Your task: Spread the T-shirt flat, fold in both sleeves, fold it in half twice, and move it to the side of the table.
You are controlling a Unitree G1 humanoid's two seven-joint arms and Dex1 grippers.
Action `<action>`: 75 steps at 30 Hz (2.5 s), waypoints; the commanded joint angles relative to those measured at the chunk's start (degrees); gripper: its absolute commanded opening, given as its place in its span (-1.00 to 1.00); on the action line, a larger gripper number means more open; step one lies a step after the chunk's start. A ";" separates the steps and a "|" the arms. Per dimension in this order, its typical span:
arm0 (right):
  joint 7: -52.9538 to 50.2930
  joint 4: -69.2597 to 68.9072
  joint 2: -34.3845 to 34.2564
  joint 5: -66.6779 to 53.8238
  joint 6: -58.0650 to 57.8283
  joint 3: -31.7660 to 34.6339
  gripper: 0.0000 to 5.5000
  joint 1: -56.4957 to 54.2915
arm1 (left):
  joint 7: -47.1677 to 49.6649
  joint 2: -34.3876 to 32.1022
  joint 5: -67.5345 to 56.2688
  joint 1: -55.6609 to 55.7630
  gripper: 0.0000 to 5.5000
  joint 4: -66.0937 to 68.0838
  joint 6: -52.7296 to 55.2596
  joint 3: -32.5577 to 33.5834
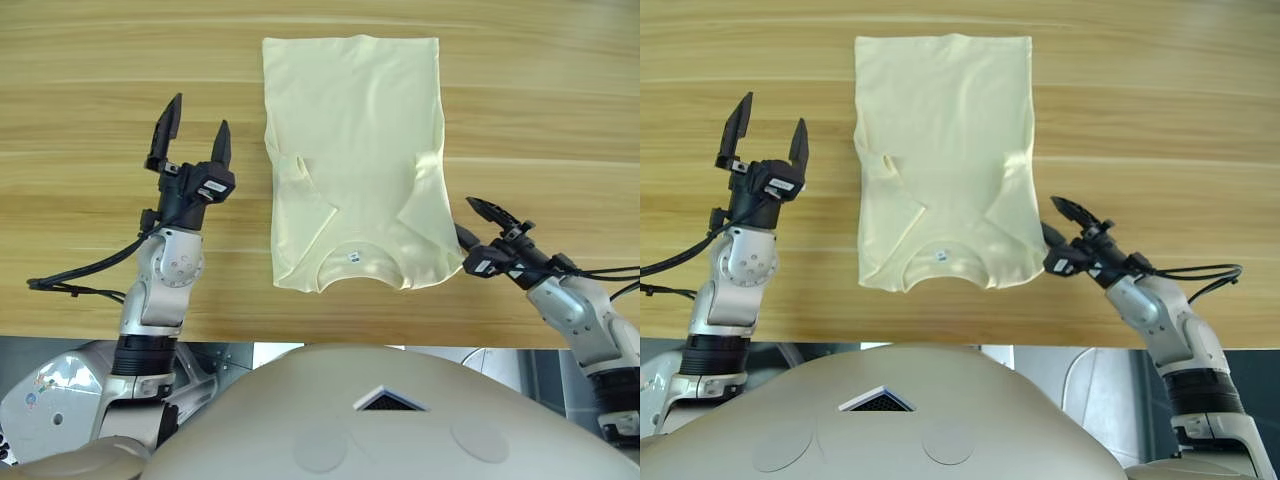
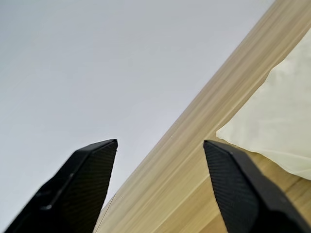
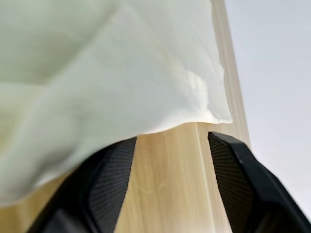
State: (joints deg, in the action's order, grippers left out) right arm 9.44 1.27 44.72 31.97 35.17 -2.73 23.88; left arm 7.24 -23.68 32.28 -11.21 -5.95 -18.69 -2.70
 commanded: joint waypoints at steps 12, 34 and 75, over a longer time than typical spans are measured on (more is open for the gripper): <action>9.70 -11.07 5.72 -1.69 -4.21 4.88 -0.01 10.34 | -0.12 0.68 0.25 -0.38 0.21 -0.49 -0.09 -0.83; 11.02 -17.43 5.37 -2.14 -4.22 8.29 -0.01 12.57 | 0.65 2.60 0.69 0.23 0.21 1.08 -0.11 -2.13; 15.05 -12.59 3.66 2.23 -4.40 -4.49 -0.01 -0.31 | -0.07 0.93 1.49 0.92 0.21 1.59 -0.66 -4.32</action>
State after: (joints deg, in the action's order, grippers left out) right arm 23.95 -12.67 47.71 33.36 31.64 -7.57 23.34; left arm 8.03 -20.91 33.01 -10.09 -4.44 -18.75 -7.61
